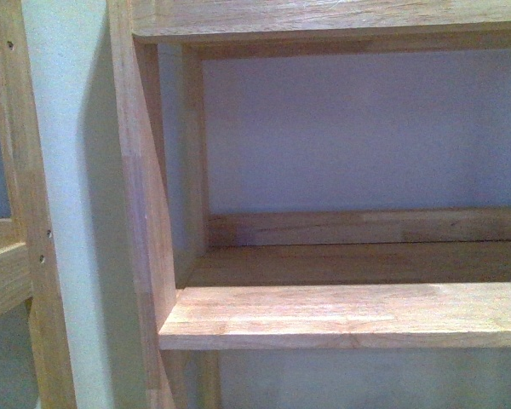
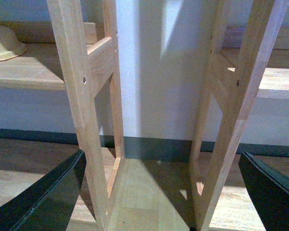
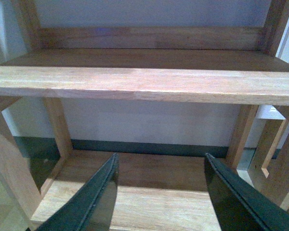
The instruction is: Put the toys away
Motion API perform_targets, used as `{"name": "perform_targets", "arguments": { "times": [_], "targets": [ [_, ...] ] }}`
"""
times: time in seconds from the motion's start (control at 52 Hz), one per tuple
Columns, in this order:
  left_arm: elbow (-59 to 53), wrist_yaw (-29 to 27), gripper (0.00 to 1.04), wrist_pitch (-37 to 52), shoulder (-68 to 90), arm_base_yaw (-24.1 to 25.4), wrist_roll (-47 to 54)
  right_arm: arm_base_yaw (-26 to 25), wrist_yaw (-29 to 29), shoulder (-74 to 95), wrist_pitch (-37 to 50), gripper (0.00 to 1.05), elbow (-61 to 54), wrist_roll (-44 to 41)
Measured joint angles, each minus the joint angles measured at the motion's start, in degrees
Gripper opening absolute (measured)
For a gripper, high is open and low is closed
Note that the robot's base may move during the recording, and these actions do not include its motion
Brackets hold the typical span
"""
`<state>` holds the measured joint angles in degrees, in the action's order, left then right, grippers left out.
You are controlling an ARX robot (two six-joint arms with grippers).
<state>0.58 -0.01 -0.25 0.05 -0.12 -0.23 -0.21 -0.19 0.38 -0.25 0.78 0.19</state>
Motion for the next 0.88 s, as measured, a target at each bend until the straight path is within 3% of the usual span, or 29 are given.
{"name": "perform_targets", "arguments": {
  "times": [0.173,0.884],
  "targets": [
    [0.00,0.00,0.98,0.00,0.00,0.00,0.00,0.00,0.00,0.00,0.00,0.99,0.00,0.02],
    [0.00,0.00,0.98,0.00,0.00,0.00,0.00,0.00,0.00,0.00,0.00,0.98,0.00,0.00]
  ]
}}
